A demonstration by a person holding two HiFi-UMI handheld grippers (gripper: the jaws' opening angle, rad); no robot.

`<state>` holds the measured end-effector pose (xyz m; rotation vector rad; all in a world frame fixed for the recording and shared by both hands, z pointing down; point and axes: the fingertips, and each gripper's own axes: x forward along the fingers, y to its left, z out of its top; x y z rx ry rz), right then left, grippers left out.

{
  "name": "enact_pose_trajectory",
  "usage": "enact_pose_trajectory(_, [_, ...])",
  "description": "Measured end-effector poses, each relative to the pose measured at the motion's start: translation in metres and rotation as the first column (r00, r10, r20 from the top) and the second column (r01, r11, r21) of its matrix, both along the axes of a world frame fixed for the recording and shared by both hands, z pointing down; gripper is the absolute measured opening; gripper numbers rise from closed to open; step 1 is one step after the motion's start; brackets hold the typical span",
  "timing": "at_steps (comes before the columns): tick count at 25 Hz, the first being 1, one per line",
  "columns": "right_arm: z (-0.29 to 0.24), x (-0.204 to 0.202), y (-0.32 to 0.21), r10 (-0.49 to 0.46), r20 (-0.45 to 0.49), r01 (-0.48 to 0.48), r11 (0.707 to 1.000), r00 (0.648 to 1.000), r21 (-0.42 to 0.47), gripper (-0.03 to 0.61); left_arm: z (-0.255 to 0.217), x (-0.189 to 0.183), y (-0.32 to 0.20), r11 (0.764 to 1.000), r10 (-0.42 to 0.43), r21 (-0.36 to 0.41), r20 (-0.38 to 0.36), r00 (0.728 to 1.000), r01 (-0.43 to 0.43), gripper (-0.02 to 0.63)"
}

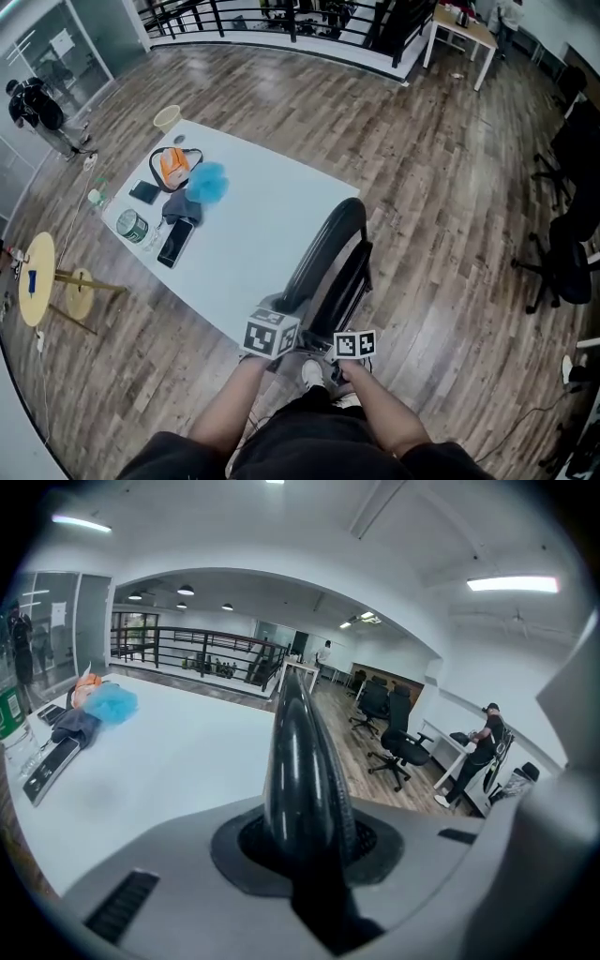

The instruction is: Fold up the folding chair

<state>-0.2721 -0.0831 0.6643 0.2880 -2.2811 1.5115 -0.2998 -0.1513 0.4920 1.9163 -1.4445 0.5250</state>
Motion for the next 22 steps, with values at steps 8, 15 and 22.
enact_pose_trajectory(8, [0.006,-0.031,-0.003,-0.055,-0.022,0.055,0.998,0.998,-0.005,0.236,0.008,-0.039,-0.006,1.000,-0.030,-0.005,-0.009,1.000,0.029,0.087])
enact_pose_trajectory(15, [0.011,-0.036,-0.007,-0.094,-0.053,0.097,0.994,0.994,0.050,0.238,0.007,-0.046,-0.010,0.999,-0.040,0.026,0.032,0.999,0.039,0.100])
enact_pose_trajectory(22, [0.000,-0.001,-0.016,-0.034,-0.253,0.125,0.927,0.967,0.354,0.245,-0.017,-0.061,0.019,0.964,-0.101,0.263,0.286,0.953,0.023,0.212])
